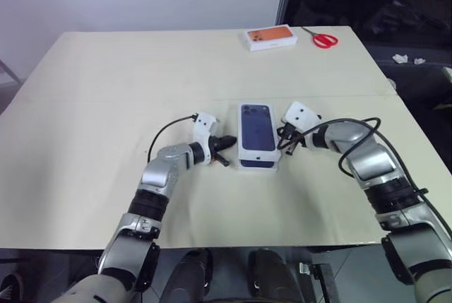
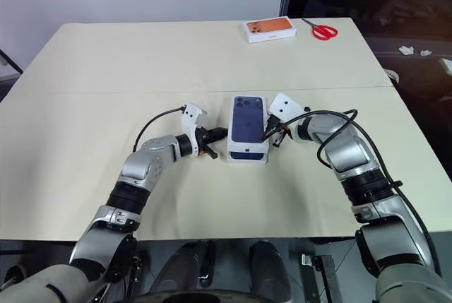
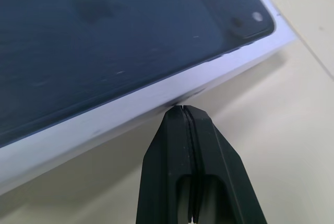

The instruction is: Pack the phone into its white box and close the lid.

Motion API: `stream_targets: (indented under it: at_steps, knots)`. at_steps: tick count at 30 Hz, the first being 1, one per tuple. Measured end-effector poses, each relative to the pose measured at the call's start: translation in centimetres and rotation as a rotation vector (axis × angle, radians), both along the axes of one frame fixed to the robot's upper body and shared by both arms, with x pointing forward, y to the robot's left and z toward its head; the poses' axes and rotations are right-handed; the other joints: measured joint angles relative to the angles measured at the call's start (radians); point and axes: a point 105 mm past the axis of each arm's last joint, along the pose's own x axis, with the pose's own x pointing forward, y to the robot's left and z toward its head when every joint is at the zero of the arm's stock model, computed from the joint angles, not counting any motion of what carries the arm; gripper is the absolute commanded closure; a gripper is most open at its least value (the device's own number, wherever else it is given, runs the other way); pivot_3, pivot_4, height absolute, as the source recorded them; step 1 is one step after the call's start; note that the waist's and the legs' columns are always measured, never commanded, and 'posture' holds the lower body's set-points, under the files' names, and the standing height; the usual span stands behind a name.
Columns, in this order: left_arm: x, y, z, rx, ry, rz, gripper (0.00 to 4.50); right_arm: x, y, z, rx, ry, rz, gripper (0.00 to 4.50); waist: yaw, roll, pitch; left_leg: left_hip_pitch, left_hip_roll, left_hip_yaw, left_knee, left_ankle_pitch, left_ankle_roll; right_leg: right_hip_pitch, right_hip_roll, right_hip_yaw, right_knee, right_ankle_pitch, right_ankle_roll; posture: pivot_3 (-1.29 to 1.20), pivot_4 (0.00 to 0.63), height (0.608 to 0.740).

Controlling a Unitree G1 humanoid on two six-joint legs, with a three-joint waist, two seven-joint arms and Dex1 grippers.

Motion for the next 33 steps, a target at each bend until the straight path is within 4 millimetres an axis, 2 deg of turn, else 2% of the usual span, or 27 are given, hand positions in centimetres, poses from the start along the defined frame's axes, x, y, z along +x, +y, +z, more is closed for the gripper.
stream_targets:
  at_steps: [9,15,18,23,33]
  knots:
    - [-1.5,0.3,0.0,0.024,0.001,-0.041,4.49,-1.5,0.1,-0.5,-0.079,0.024,0.075,4.50,0.000,0.000,0.000,0.000,0.000,0.000,0.000,0.000,0.000,0.000,0.000,0.000,0.000,0.000,0.000,0.00,0.150,0.740]
    - [-2.0,0.4,0.4,0.027,-0.013,-0.054,4.49,-1.7,0.0,-0.4,-0.099,0.020,0.087,4.50,0.000,0.000,0.000,0.000,0.000,0.000,0.000,0.000,0.000,0.000,0.000,0.000,0.000,0.000,0.000,0.00,0.150,0.740]
    - [-1.6,0.4,0.5,0.031,-0.020,-0.020,4.49,-1.4,-0.2,-0.4,-0.122,0.003,0.068,4.50,0.001,0.000,0.000,0.000,0.000,0.000,0.000,0.000,0.000,0.000,0.000,0.000,0.000,0.000,0.000,0.00,0.150,0.740]
    - [0.3,1.0,0.1,0.070,-0.034,0.085,4.49,-0.3,-1.3,-1.0,-0.149,-0.015,0.000,4.50,0.002,0.000,0.000,0.000,0.000,0.000,0.001,0.000,0.000,0.000,0.000,0.000,0.000,0.000,0.000,0.00,0.150,0.740]
    - [1.3,0.7,0.2,0.072,-0.049,0.106,4.49,0.5,-0.3,-0.5,-0.118,-0.054,-0.006,4.50,0.000,0.000,0.000,0.000,0.000,0.000,0.001,0.001,-0.001,0.000,0.000,0.000,0.001,0.000,0.000,0.00,0.150,0.740]
